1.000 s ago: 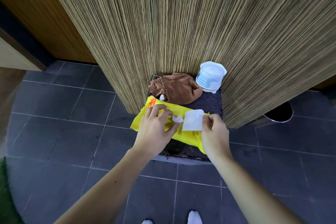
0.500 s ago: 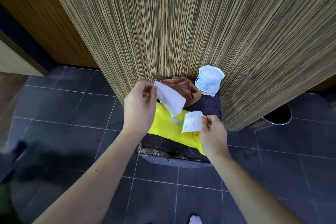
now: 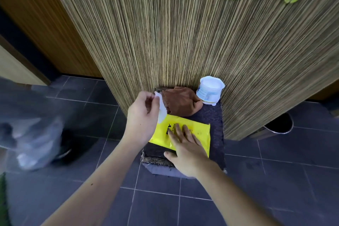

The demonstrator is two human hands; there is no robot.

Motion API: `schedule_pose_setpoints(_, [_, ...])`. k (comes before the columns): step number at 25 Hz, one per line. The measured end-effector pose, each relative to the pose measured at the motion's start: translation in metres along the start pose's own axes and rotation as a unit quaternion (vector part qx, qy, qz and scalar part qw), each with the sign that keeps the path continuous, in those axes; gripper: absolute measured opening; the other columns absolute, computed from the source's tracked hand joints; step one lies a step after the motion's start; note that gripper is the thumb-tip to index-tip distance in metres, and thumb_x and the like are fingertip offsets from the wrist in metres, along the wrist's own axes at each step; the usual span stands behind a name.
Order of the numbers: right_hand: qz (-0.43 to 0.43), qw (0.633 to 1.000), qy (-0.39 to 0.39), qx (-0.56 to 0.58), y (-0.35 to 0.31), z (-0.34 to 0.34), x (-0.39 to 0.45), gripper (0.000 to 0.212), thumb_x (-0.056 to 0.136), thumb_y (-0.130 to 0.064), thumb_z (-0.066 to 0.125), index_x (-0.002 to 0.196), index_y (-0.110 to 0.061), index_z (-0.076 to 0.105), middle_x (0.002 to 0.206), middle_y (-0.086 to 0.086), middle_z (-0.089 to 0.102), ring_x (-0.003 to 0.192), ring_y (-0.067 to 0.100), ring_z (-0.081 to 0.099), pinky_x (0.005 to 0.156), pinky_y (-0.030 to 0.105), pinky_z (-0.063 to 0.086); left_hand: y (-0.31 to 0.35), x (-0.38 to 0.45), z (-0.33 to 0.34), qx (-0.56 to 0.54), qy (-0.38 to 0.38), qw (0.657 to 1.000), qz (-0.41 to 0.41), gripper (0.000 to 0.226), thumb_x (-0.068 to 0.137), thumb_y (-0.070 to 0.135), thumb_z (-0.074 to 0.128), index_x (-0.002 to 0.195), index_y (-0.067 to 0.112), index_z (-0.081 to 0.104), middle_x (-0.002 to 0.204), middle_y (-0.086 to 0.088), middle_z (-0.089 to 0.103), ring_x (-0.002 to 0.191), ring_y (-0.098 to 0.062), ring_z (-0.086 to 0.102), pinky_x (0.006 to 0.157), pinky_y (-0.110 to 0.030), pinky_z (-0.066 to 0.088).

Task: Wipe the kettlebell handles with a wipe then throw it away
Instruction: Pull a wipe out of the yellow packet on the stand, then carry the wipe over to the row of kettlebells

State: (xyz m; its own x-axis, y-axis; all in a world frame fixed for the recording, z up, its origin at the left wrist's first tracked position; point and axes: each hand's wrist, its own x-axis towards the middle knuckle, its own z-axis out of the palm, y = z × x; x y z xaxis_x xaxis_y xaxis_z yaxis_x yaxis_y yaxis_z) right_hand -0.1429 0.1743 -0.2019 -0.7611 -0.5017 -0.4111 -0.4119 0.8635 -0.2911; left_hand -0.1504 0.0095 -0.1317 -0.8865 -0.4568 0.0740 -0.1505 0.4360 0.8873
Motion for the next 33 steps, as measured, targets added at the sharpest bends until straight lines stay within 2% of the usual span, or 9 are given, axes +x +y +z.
schedule_pose_setpoints(2, [0.012,0.999,0.016,0.042,0.003,-0.017,-0.004,0.072,0.1,-0.057,0.036,0.16,-0.028,0.007,0.168,0.002,-0.01,0.154,0.022,-0.011,0.125,0.045,0.003,0.01,-0.008,0.002,-0.003,-0.018,1.0,0.006,0.014,0.104,0.03,0.056,0.098,0.02,0.062,0.079,0.007,0.068,0.072,-0.003,0.061,0.064,-0.016,0.045])
schedule_pose_setpoints(8, [0.085,0.958,0.208,0.181,0.052,-0.111,-0.094,0.069,0.1,-0.055,0.042,0.158,-0.026,0.019,0.168,0.002,0.009,0.155,0.017,0.005,0.125,0.037,0.011,0.109,-0.031,0.004,-0.069,-0.064,0.994,0.06,0.017,0.105,0.036,0.053,0.095,0.023,0.06,0.076,-0.002,0.07,0.068,-0.021,0.066,0.068,-0.043,0.057])
schedule_pose_setpoints(11, [0.133,0.917,0.274,0.26,0.08,-0.177,-0.201,0.068,0.099,-0.058,0.041,0.157,-0.031,0.02,0.166,-0.01,0.014,0.153,0.009,0.01,0.125,0.035,0.013,0.216,-0.065,0.007,-0.116,-0.098,0.983,0.106,0.019,0.104,0.032,0.056,0.091,0.02,0.059,0.067,-0.006,0.067,0.057,-0.016,0.063,0.059,-0.034,0.056])
schedule_pose_setpoints(13, [0.15,0.896,0.31,0.281,0.092,-0.211,-0.269,0.066,0.099,-0.062,0.039,0.156,-0.035,0.02,0.163,-0.016,0.019,0.151,0.007,0.016,0.124,0.038,0.02,0.278,-0.093,0.008,-0.148,-0.118,0.972,0.137,0.022,0.102,0.03,0.061,0.085,0.017,0.057,0.06,-0.01,0.063,0.051,-0.017,0.058,0.056,-0.035,0.052])
schedule_pose_setpoints(16, [0.208,0.862,0.385,0.255,0.121,-0.26,-0.397,0.062,0.1,-0.06,0.037,0.156,-0.034,0.024,0.161,-0.018,0.023,0.151,0.006,0.014,0.124,0.037,0.019,0.39,-0.16,0.028,-0.198,-0.204,0.944,0.165,0.031,0.099,0.032,0.067,0.075,0.017,0.054,0.055,-0.011,0.061,0.049,-0.022,0.056,0.058,-0.039,0.051])
schedule_pose_setpoints(19, [0.27,0.818,0.46,0.217,0.154,-0.293,-0.549,0.06,0.101,-0.057,0.038,0.153,-0.029,0.03,0.157,-0.012,0.033,0.146,0.01,0.026,0.12,0.034,0.025,0.5,-0.261,0.057,-0.183,-0.296,0.905,0.246,0.03,0.098,0.036,0.066,0.074,0.018,0.058,0.059,-0.002,0.064,0.055,-0.015,0.058,0.061,-0.035,0.049])
schedule_pose_setpoints(25, [0.384,0.743,0.516,0.184,0.212,-0.272,-0.838,0.066,0.099,-0.059,0.039,0.152,-0.019,0.035,0.156,-0.003,0.039,0.144,0.015,0.033,0.119,0.037,0.029,0.642,-0.483,0.122,-0.148,-0.359,0.835,0.389,0.021,0.098,0.04,0.059,0.084,0.025,0.061,0.079,0.01,0.067,0.082,0.001,0.062,0.058,-0.018,0.049])
schedule_pose_setpoints(29, [0.48,0.697,0.507,0.164,0.241,-0.216,-0.998,0.063,0.1,-0.057,0.041,0.15,-0.019,0.038,0.152,-0.001,0.043,0.139,0.017,0.041,0.115,0.038,0.033,0.68,-0.614,0.179,-0.148,-0.42,0.796,0.409,0.023,0.1,0.041,0.059,0.084,0.025,0.061,0.078,0.002,0.068,0.074,-0.012,0.066,0.066,-0.041,0.061])
schedule_pose_setpoints(33, [0.537,0.652,0.501,0.186,0.271,-0.167,-1.097,0.06,0.1,-0.057,0.039,0.149,-0.022,0.038,0.155,-0.002,0.04,0.143,0.02,0.035,0.115,0.039,0.031,0.705,-0.714,0.226,-0.161,-0.473,0.76,0.417,0.03,0.101,0.038,0.06,0.077,0.02,0.058,0.069,-0.005,0.065,0.063,-0.018,0.061,0.063,-0.036,0.049])
